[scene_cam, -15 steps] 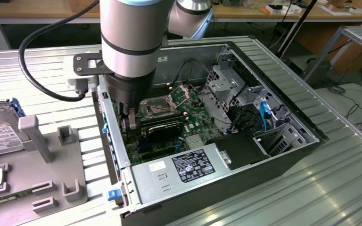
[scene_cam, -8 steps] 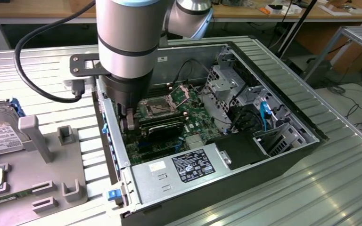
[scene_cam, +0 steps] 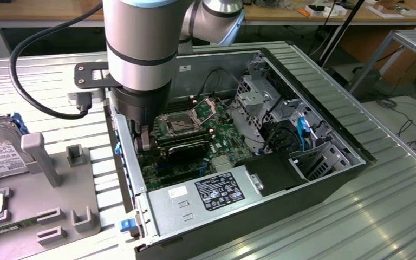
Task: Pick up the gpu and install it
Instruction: 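Press down on the gpu until it lock into place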
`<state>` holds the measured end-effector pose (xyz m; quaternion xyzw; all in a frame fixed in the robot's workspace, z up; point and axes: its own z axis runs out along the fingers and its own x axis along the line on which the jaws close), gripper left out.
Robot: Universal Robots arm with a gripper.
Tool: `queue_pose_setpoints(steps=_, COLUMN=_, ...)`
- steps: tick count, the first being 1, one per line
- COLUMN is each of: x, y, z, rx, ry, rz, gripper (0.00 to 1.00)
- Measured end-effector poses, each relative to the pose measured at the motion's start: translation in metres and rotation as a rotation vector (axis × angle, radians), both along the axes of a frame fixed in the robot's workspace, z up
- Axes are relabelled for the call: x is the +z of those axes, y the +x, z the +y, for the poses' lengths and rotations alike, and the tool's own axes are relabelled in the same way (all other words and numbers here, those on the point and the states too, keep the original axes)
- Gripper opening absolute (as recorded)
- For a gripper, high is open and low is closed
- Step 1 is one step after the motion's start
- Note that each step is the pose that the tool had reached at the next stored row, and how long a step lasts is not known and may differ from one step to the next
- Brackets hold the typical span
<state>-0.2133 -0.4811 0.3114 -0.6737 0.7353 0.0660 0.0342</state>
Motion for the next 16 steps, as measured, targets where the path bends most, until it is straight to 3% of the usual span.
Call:
queue_pose_setpoints(steps=3, x=0.0055, y=0.0, z=0.0, rx=0.0, ry=0.0018, rz=0.0035, gripper=0.11)
queue_pose_setpoints(steps=5, x=0.0056, y=0.002, z=0.0, rx=0.001, ry=0.0119, rz=0.0036, gripper=0.11)
queue_pose_setpoints(steps=7, x=0.0055, y=0.003, z=0.0, rx=0.001, ry=0.0273, rz=0.0035, gripper=0.11)
queue_pose_setpoints(steps=8, x=0.0051, y=0.004, z=0.0, rx=0.001, ry=0.0318, rz=0.0034, gripper=0.11)
queue_pose_setpoints(steps=16, x=-0.005, y=0.004, z=-0.0061, rx=-0.01, ry=0.0378, rz=0.0057, gripper=0.11)
